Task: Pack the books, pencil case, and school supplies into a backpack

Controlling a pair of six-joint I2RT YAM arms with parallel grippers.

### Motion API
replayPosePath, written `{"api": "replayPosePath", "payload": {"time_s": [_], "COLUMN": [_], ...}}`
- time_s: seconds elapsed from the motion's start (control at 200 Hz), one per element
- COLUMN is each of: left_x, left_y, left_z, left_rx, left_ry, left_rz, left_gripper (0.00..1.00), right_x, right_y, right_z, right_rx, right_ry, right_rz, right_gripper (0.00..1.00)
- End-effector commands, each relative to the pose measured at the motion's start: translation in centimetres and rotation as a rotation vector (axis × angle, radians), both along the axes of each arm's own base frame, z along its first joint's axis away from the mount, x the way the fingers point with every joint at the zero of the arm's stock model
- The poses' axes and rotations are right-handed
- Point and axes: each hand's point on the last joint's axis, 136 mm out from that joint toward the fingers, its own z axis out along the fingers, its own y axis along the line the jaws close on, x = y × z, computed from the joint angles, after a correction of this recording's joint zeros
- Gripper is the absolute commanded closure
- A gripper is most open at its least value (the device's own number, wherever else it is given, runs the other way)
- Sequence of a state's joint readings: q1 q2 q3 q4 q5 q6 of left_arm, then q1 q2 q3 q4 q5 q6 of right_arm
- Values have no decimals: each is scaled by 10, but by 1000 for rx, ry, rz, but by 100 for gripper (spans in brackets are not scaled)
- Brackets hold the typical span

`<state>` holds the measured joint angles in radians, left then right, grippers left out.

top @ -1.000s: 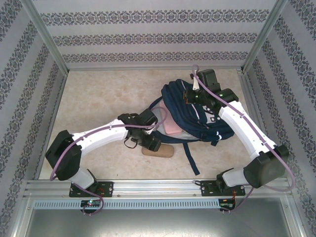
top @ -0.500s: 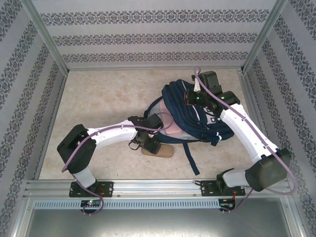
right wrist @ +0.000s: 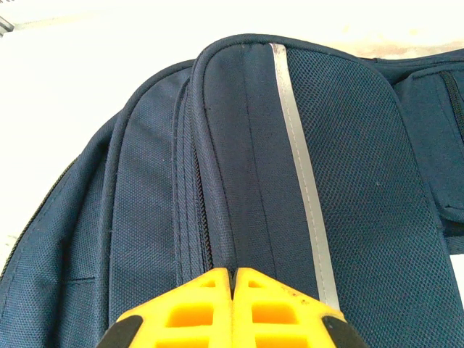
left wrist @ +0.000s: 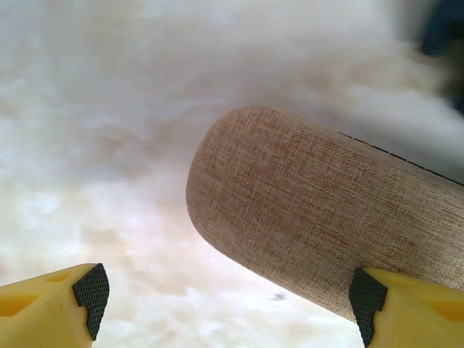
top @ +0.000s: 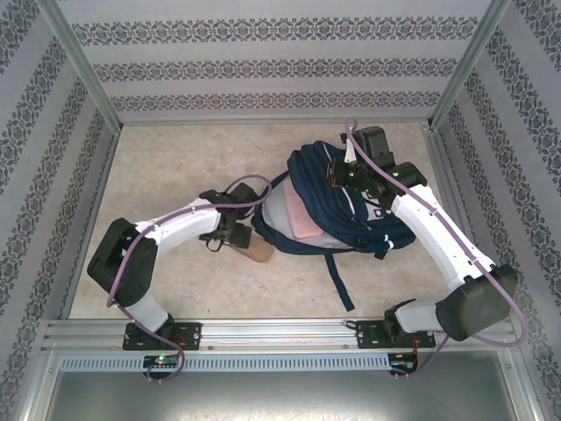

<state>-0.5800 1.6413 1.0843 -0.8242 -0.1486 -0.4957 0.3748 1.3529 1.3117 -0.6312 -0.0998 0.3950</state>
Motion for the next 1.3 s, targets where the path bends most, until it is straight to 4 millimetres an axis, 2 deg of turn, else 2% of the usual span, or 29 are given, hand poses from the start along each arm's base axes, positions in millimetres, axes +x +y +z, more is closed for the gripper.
{"api": "replayPosePath", "payload": {"time_s": [0.0, 0.13, 0.215, 0.38, 0.559, 0.719, 1.044, 1.149, 1.294], "left_x": [-16, -10, -8, -5, -15, -10, 11, 15, 13], "left_y": [31, 10, -8, -29, -48, -45, -60, -55, -40], "left_z": [6, 29, 35, 24, 7, -1, -17, -21, -26], "left_rx": [79, -75, -196, -326, -442, -476, -453, -409, -305], "left_ry": [30, -18, -24, 10, 110, 70, 100, 99, 97], "left_rz": [77, 149, 233, 416, 636, 745, 703, 688, 669], "left_gripper": [12, 12, 12, 12, 12, 11, 12, 12, 11], "right_x": [-7, -7, -7, -6, -9, -11, -12, -12, -11], "right_y": [-12, -11, -10, -8, -11, -12, -12, -13, -13], "right_z": [3, 0, 0, -1, -2, -6, -9, -9, -10], "right_rx": [3, 8, 15, 23, 12, 10, 10, 7, 6], "right_ry": [0, 5, 6, 5, 3, 6, 11, 13, 15], "right_rz": [-41, -41, -41, -37, -41, -43, -44, -46, -46], "right_gripper": [94, 94, 93, 93, 93, 93, 93, 93, 93]}}
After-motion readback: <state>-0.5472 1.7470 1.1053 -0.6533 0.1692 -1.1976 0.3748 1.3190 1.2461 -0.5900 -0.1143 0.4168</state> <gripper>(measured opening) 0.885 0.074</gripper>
